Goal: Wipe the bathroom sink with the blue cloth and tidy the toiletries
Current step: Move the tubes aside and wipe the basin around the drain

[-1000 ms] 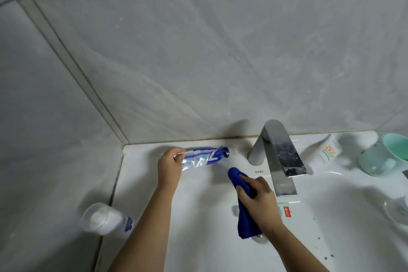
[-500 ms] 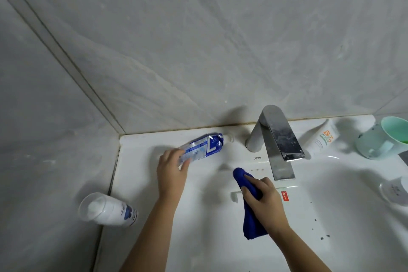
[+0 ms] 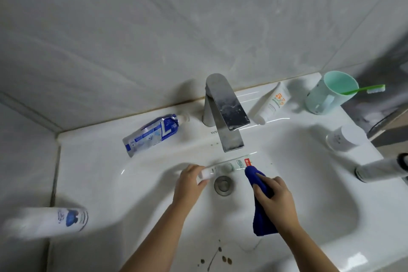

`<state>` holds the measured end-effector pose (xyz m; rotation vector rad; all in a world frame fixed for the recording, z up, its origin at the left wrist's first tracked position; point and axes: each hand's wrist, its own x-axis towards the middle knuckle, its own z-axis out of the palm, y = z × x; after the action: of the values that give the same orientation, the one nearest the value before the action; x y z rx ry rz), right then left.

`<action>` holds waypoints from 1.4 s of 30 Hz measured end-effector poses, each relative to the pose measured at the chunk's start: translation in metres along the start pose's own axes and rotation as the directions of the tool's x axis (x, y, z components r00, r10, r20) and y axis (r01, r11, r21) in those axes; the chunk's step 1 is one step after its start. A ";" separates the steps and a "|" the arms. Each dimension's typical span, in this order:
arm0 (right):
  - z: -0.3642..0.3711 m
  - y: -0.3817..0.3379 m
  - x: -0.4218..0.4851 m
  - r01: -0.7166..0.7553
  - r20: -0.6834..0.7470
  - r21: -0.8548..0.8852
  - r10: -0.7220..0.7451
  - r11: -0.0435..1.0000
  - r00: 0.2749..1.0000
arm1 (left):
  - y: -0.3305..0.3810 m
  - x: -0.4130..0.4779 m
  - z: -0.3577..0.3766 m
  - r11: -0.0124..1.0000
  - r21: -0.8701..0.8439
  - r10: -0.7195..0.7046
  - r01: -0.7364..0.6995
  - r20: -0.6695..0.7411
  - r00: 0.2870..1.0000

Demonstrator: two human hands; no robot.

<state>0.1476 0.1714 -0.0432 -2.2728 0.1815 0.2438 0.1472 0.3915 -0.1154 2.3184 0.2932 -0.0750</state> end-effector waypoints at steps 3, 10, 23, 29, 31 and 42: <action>-0.004 0.013 0.002 -0.023 -0.011 -0.012 0.022 1.000 1.000 | -0.002 0.012 0.019 0.997 -0.025 -0.077 0.078 0.052 0.996; 0.000 0.026 -0.003 -0.051 0.004 -0.025 0.051 0.998 0.999 | -0.005 0.027 0.041 0.992 0.061 -0.110 0.108 0.025 0.994; 0.019 -0.015 -0.015 0.050 0.160 0.063 -0.059 0.997 0.985 | -0.004 -0.062 -0.032 0.950 -0.154 -0.297 0.271 -0.183 0.937; 0.039 -0.052 -0.026 0.166 0.267 0.118 -0.192 0.979 0.944 | -0.007 -0.123 -0.084 0.922 -0.328 -0.362 0.204 -0.548 0.754; 0.045 -0.065 -0.028 0.194 0.288 0.130 -0.224 0.972 0.931 | -0.003 -0.132 -0.101 0.897 -0.409 -0.409 0.168 -0.621 0.669; 0.064 -0.118 -0.014 0.304 0.315 0.154 -0.338 0.940 0.887 | 0.010 -0.060 -0.163 0.880 -0.474 -0.440 0.023 -0.797 0.415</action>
<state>0.1512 0.2972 0.0050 -2.0827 -0.3545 0.4319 0.0852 0.4911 0.0126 1.6579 1.0778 1.0449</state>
